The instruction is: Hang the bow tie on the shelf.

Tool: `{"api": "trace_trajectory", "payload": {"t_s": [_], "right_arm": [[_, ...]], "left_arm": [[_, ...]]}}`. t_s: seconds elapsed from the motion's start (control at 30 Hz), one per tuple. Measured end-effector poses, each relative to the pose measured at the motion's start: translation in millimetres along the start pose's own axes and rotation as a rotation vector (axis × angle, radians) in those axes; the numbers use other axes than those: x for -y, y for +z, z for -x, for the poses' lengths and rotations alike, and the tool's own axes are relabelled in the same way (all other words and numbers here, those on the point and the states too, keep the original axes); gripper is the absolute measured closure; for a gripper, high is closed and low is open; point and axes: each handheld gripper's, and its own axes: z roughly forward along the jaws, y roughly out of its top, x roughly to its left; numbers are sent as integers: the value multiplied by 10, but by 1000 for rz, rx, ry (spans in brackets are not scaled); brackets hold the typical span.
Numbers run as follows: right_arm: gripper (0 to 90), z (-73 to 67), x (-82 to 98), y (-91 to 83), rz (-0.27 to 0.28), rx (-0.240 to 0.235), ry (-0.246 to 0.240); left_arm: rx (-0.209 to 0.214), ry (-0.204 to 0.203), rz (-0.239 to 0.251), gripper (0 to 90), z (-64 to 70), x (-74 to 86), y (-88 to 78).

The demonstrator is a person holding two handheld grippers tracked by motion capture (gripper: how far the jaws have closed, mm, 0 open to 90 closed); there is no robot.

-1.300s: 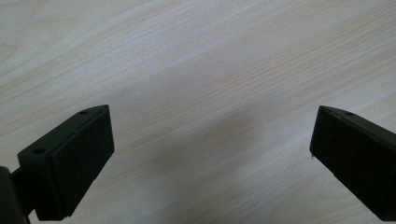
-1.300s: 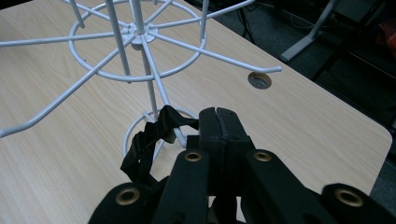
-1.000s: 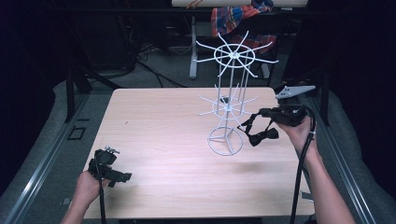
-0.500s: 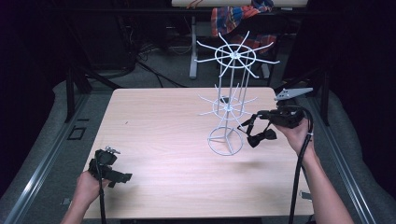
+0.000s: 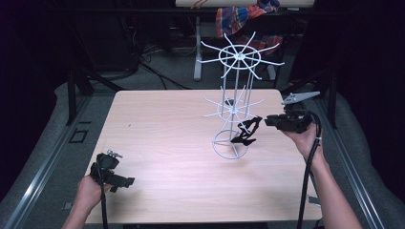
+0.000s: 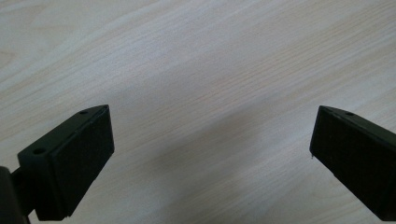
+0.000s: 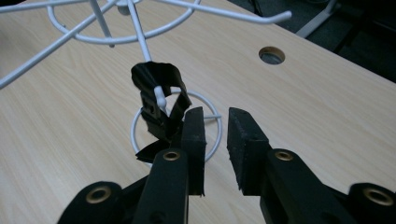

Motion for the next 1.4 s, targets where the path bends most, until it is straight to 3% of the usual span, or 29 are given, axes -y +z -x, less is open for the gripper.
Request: {"api": "trace_trajectory", "payload": {"t_s": [0.27, 0.43, 0.7, 1.07, 1.4], "right_arm": [[632, 21, 71, -126, -28, 17, 41], [519, -33, 109, -281, -48, 47, 74], [393, -141, 147, -402, -74, 39, 107], [237, -365, 271, -413, -130, 24, 79], [181, -528, 417, -348, -167, 9, 51]], "left_arm": [[0, -1, 3, 0, -2, 0, -1], [-1, 6, 8, 0, 8, -7, -7], [-1, 8, 7, 0, 1, -8, -3], [-4, 6, 10, 0, 4, -7, -5], [0, 4, 6, 0, 0, -9, 2]]}}
